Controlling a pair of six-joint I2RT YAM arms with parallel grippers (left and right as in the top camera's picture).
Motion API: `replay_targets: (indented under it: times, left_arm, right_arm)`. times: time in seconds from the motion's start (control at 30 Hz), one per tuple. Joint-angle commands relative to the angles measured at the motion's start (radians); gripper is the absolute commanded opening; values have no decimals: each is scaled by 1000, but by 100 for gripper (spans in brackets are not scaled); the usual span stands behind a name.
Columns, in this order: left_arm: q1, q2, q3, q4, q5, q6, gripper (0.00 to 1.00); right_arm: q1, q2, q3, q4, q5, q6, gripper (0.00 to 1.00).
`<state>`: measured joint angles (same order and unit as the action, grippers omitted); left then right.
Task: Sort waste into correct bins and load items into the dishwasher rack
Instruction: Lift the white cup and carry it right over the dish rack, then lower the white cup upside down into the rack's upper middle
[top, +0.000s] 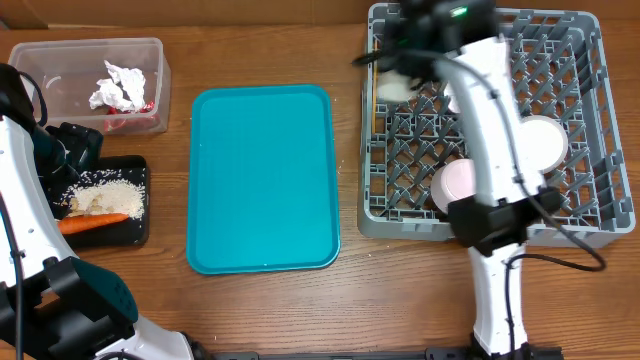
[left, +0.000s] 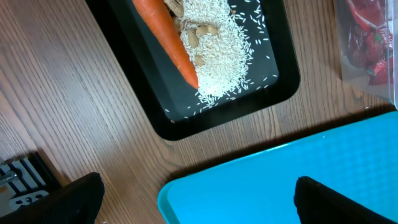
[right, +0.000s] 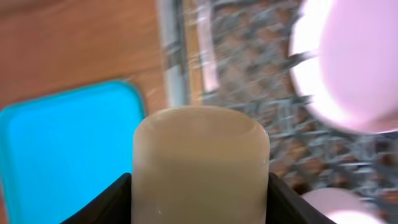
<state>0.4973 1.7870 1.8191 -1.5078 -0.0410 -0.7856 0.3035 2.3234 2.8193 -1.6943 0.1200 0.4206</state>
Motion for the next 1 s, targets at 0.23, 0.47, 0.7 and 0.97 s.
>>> replay_targets:
  times: [0.23, 0.47, 0.7, 0.97]
  left_arm:
    - [-10, 13, -6, -2, -3, -3, 100]
    - [-10, 13, -6, -2, -3, -3, 100]
    - [-10, 13, -6, -2, -3, -3, 100]
    - [-10, 13, -6, -2, -3, -3, 100]
  right_arm:
    - [-167, -69, 13, 25, 14, -37, 45]
    - [-169, -48, 10, 92, 11, -85, 46]
    - [-170, 14, -4, 167, 10, -110, 48]
    - [-168, 30, -108, 332, 10, -142, 51]
